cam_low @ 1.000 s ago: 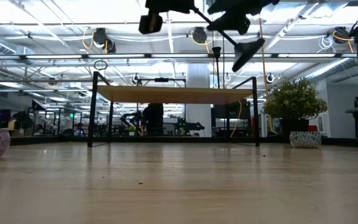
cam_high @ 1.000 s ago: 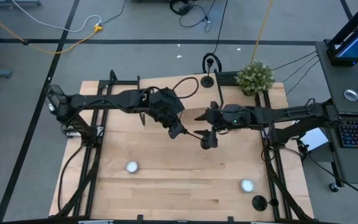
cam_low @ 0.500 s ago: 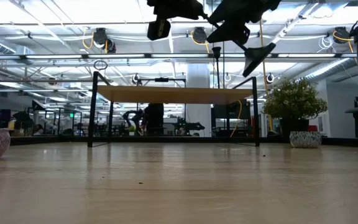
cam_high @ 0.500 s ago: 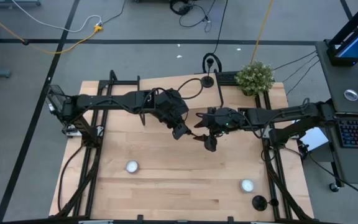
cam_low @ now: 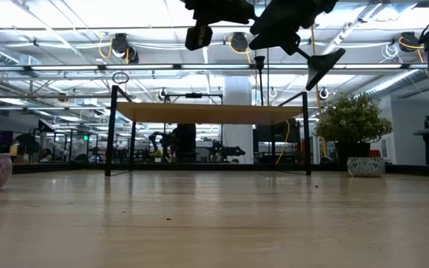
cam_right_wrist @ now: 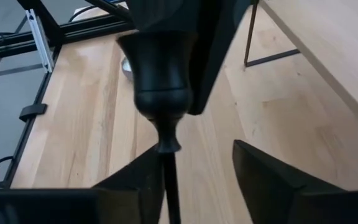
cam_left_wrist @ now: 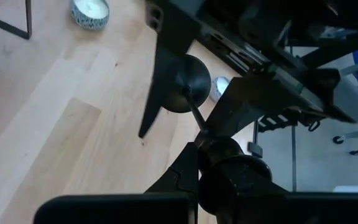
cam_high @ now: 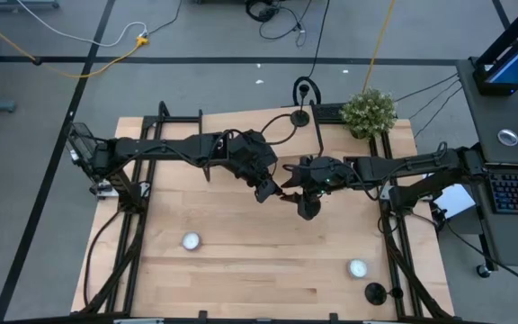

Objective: Pick & Place candle stick holders
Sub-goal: Put the left black candle holder on the shelf aligned with the other black candle holder

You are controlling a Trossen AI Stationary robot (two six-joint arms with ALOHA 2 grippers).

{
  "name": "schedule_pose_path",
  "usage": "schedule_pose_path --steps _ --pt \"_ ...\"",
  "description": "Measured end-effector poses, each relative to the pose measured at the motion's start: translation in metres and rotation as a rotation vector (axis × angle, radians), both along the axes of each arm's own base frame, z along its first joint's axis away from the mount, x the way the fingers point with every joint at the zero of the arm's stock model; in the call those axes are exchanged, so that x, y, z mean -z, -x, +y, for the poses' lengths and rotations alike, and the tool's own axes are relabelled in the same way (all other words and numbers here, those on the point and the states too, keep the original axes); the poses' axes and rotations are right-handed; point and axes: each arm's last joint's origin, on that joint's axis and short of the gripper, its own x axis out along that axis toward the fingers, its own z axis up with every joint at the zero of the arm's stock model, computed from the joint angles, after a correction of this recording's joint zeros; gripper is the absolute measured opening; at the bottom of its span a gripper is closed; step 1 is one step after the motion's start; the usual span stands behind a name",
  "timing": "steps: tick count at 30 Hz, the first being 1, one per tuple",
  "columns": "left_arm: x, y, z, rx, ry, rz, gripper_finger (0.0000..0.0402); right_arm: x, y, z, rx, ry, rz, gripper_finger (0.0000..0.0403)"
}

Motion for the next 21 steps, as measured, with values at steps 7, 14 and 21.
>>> schedule_pose_path --steps 7,14,21 --pt "-0.0008 -0.0006 0.0002 0.003 0.003 -0.011 0.0014 0.0000 0.0000 0.0003 -0.005 -0.003 0.000 0.0084" --pt "0.0002 0.0001 0.0002 0.004 0.008 0.002 0.0014 -0.0003 0.0002 0.0006 -0.017 0.006 -0.002 0.0007" --pt "0.0018 0.0014 -0.0002 0.010 0.003 0.022 0.0022 -0.0003 0.0005 0.0005 -0.012 0.007 0.000 0.0005"
